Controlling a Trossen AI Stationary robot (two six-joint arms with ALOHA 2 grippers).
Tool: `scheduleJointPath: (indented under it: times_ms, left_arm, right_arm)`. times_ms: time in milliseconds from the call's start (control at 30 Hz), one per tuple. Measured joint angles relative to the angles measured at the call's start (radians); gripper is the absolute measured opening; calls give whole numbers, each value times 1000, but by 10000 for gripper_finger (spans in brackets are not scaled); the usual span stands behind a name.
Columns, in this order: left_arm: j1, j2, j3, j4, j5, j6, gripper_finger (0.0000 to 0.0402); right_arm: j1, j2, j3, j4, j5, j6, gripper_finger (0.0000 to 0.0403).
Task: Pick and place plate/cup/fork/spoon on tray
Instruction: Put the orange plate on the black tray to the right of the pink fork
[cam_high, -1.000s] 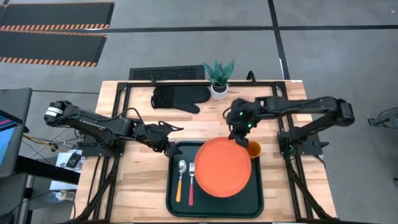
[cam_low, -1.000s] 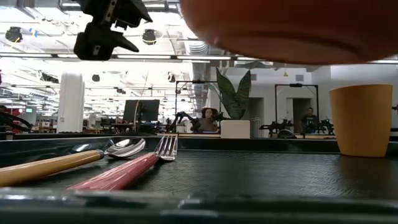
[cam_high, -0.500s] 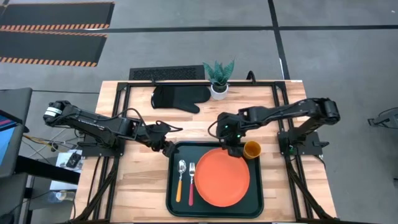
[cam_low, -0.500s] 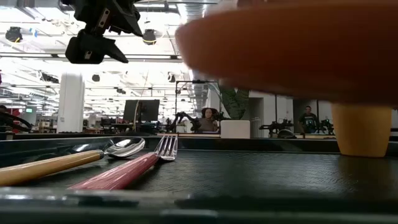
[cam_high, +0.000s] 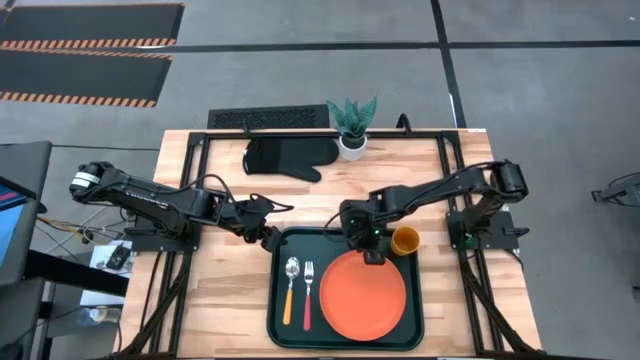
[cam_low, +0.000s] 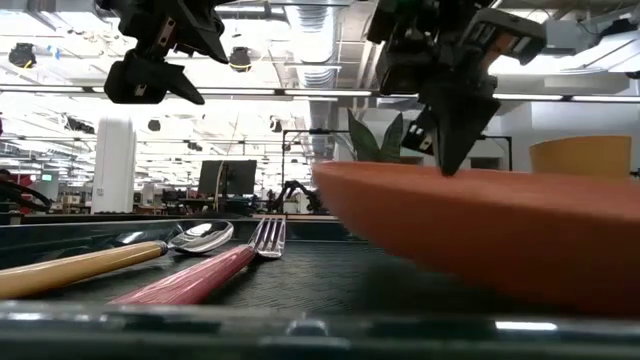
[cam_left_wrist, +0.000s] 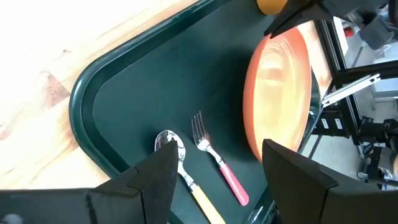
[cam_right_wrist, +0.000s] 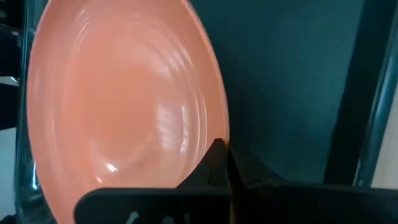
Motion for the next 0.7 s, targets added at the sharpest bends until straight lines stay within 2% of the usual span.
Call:
scheduleJointPath:
  times_ms: [333,700]
  left_arm:
    - [0,0,0,-21,-25,8,215]
    - [0,0,0,-20,-25,23,215]
  right_arm:
    - [-2,76,0,2,-2,-26,2]
    - [0,79,1,9,18,-26,46]
